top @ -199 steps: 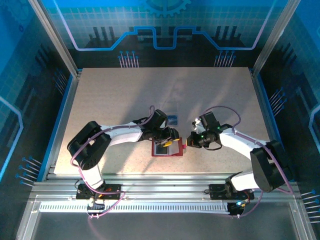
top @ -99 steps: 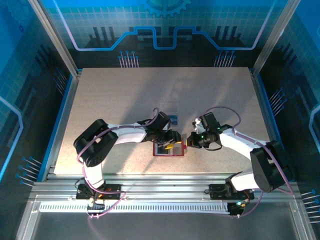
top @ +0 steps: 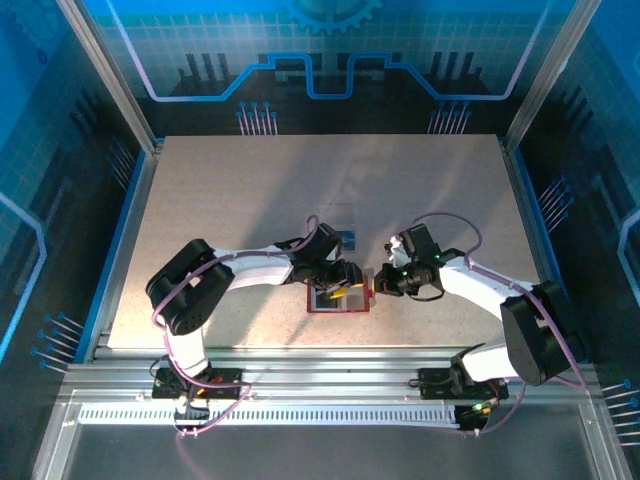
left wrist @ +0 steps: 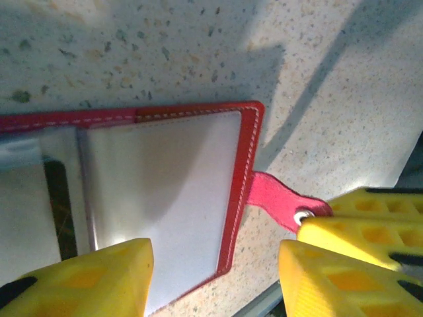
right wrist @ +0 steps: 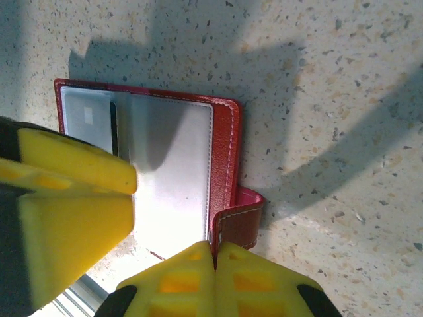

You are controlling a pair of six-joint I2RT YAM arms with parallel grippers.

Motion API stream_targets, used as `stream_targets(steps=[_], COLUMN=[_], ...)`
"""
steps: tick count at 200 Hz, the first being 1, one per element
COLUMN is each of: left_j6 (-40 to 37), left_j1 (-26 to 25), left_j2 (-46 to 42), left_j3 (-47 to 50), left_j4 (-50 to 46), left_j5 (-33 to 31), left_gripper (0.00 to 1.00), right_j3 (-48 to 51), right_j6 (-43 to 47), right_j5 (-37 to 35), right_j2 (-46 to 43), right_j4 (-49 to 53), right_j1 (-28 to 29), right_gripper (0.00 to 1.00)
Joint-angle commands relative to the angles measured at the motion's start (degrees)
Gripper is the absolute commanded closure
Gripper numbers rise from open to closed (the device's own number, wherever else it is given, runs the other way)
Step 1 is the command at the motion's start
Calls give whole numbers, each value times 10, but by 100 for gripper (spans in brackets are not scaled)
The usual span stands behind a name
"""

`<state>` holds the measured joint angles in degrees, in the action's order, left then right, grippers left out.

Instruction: Take the credit cards out of the card holder

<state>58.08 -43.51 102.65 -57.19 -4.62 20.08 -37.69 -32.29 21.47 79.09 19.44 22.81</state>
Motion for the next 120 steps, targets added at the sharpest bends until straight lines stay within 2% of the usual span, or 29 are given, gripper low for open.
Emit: stream_targets(steps=[1,52,88,120], left_j6=[-27,-60,-74,-81], left_j1=[2,37,69,78], left_j2=[-53,-128,-165,-175], left_j3=[-5,28,59,74], left_j4=[-44,-87,-104,-109], left_j5=[-30,-67,-68,-65], left_gripper=[47,47,47,47], right_j3=[-13,-7,-6,-7], right_j6=[6,-8,-12,-15], right_j5=[5,20,19,1], right_j2=[1,7,7,-10], right_j4=[0,-16,-18,-2], right_j1=[-3,1,5,8], right_gripper=[97,97,97,97])
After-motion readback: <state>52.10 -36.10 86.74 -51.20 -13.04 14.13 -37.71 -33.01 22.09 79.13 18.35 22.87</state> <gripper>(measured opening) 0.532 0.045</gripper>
